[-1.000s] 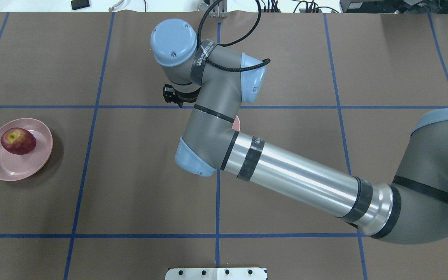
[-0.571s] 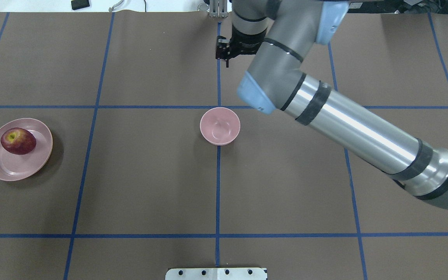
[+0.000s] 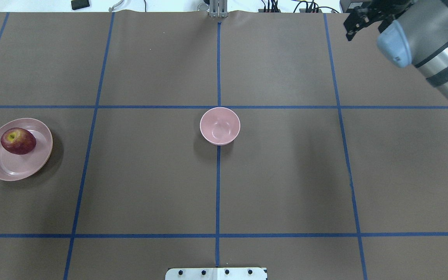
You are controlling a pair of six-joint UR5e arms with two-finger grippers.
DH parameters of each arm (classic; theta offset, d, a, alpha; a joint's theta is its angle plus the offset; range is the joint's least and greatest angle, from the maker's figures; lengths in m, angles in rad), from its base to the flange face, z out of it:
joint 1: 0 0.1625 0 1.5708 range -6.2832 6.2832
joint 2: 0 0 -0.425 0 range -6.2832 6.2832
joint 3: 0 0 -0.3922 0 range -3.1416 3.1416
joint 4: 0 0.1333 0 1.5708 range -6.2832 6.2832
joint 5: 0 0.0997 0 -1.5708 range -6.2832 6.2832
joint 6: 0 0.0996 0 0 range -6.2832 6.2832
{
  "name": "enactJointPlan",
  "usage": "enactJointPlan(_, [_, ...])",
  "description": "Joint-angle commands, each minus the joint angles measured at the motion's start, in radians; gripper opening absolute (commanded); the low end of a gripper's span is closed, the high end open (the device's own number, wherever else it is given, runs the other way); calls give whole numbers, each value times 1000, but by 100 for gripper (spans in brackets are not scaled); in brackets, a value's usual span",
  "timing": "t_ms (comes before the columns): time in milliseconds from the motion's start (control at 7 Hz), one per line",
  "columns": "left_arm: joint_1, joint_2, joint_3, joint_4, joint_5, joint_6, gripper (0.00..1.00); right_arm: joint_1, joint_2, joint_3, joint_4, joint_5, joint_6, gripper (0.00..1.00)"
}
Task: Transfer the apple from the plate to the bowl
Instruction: 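Release the pink bowl at the center and withdraw the right arm, then reach the left gripper down onto the red apple on the plate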
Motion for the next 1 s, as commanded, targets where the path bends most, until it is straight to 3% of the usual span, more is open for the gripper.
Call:
enactJointPlan(0, [78,-37,-20,-41,-11,-195,98,180,-199,-3,5,94,-327,100])
enactJointPlan(286, [193,-43,-72,-44,9,-385,98,320,-383,2,13,96,-552,100])
enactJointPlan(571, [392,-37,-101,-132,198,-588,98,396,-471,16,45,92,-598,100])
enactJointPlan(857, [561,-32,-94,-223,312,-755,98,396,-485,16,59,92,-587,100])
